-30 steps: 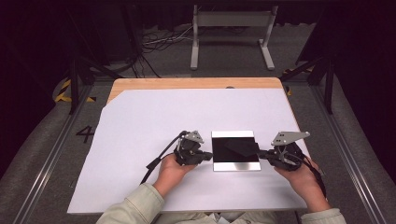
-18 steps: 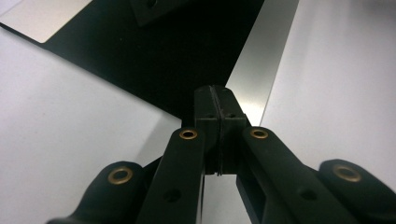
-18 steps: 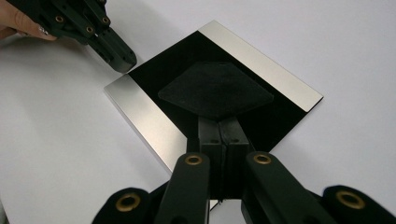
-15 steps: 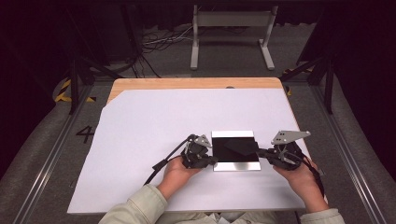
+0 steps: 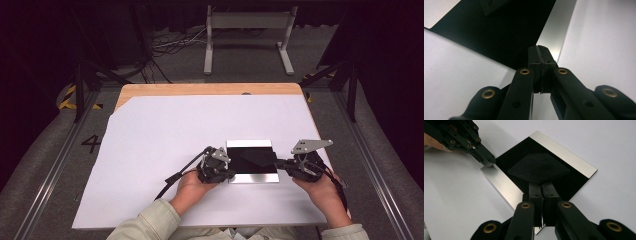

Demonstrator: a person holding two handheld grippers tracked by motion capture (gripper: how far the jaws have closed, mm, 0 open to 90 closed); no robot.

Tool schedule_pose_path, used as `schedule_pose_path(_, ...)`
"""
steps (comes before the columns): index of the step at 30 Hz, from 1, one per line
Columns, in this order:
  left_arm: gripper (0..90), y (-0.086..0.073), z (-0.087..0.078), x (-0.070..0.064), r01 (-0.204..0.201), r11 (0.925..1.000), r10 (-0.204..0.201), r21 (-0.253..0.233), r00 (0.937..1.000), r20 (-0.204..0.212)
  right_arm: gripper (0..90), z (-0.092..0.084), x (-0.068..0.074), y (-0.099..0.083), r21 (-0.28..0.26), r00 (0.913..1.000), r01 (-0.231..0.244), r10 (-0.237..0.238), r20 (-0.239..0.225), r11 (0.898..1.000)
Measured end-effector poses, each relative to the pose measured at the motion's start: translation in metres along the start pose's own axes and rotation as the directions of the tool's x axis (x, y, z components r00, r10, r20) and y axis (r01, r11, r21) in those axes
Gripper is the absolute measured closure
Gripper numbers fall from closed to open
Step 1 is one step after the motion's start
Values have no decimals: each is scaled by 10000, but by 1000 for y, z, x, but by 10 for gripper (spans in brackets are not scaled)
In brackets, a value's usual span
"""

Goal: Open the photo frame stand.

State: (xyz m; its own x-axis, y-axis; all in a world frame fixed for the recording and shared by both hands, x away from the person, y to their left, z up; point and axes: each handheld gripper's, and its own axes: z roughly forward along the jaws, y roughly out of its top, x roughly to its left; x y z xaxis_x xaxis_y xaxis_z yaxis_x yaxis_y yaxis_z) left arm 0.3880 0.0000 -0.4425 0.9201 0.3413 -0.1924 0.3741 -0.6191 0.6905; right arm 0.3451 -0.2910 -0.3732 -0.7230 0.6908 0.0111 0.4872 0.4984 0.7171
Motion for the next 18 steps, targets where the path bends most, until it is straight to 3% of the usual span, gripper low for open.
schedule_pose_path(5, 872, -1, -2, 2, 194, 9998, -194, 8, 9998, -38, 834, -4, -3, -3, 44, 9997, -230, 230, -119, 9997)
schedule_pose_path(13, 826, 0, -10, 2, 132, 9999, -132, -65, 9999, -66, 725, -10, -9, -5, 170, 9975, -659, 664, -252, 9977)
schedule_pose_path(16, 817, 0, -15, 1, 88, 9999, -90, -134, 9999, -101, 673, -11, -10, -4, 385, 9965, -706, 722, -413, 9968)
schedule_pose_path(18, 811, -1, -18, 0, 50, 9999, -51, -91, 9999, -97, 668, -12, -9, -4, 498, 9975, -635, 648, -267, 9967)
